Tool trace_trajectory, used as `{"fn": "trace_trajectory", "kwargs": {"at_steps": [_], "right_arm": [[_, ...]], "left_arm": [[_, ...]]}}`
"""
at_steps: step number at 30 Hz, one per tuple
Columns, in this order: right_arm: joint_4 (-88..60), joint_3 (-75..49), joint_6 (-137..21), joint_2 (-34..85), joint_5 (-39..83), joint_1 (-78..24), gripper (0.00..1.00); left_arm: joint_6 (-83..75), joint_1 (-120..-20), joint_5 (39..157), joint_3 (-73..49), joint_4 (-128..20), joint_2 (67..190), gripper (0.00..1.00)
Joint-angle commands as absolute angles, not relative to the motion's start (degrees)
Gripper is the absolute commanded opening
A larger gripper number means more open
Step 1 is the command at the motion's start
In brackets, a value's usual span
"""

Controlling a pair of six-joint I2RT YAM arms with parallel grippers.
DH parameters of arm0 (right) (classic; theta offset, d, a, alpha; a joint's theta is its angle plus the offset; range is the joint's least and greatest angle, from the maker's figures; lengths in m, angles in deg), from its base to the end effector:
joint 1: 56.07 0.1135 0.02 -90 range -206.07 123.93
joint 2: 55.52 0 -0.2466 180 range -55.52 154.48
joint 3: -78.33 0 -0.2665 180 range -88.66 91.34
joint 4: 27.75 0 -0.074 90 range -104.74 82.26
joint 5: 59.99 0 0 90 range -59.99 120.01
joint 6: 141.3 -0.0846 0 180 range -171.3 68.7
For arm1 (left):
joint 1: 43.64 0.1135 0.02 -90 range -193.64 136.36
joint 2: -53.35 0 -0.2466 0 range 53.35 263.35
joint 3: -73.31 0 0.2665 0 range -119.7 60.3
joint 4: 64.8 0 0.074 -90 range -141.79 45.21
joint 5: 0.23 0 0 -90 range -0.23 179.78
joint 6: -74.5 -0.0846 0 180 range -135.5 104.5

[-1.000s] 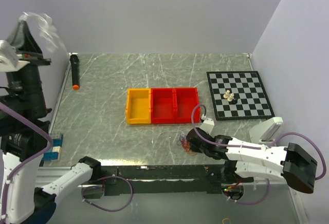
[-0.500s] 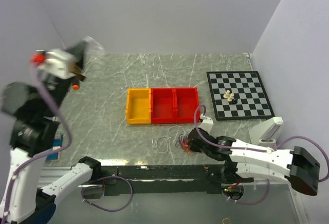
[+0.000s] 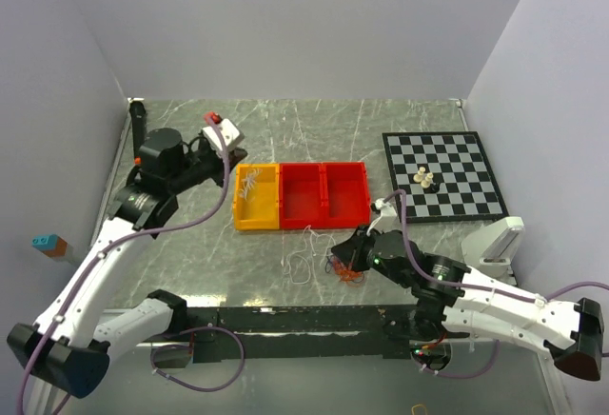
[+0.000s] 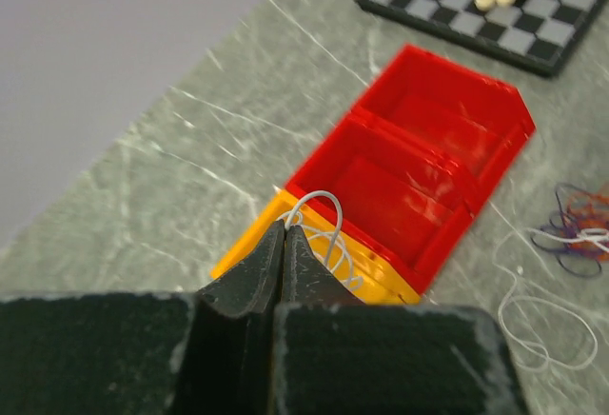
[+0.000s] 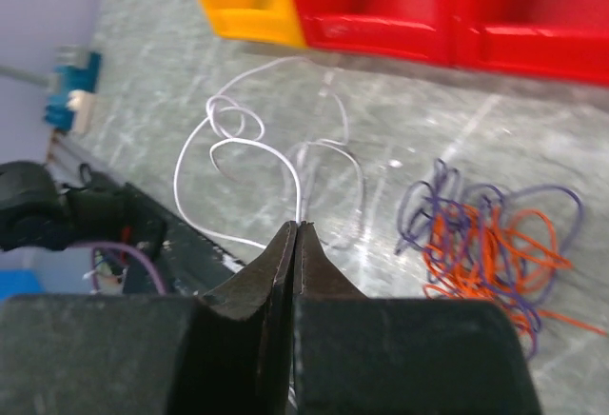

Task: Untangle the cables

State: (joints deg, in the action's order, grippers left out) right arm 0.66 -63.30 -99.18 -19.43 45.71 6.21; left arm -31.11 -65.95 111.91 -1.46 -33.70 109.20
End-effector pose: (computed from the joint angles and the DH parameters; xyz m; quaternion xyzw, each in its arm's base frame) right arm 0.1257 0.1899 0.2009 -0.0337 0.8431 0.3633 0.3950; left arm 0.2493 -0.1368 0.3718 0.3622 0.6830 -0.1852 0.6066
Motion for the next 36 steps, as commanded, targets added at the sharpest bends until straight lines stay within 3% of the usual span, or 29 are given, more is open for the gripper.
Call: {"fn": "trace_trajectory", "kwargs": {"at_steps": [1,24,25,26,28,32,36], "right_arm": [[-4.7,-60.5,-94.7,-20.5,42.6,6.8,0.00],[-9.6,-43.0,-84.6,-14.3,34.8,6.7,0.00],[-9.5,-41.8,-84.1,-13.5,34.5,6.7,0.00],[-9.1,-40.2,-83.5,-12.7,34.3,6.7,0.00],[-7.7,-36.7,-82.2,-10.7,34.3,6.7,0.00],[-6.0,-30.0,-79.5,-6.6,34.3,6.7,0.00],[-4.4,-23.0,-76.9,-2.6,35.1,6.7,0.00]], "left_arm": [[-33.0,-67.0,116.8,0.6,-38.0,111.4,0.01],[-31.8,-68.8,102.0,8.3,-42.1,117.5,0.02],[-30.3,-69.0,100.7,7.9,-42.0,118.1,0.05],[-28.3,-68.9,99.5,6.7,-40.6,119.1,0.14],[-26.6,-69.0,102.7,1.2,-34.4,122.3,0.46],[-22.6,-68.9,104.3,-7.0,-26.2,126.9,0.81],[-19.4,-68.3,106.4,-8.7,-25.7,124.1,0.99]]}}
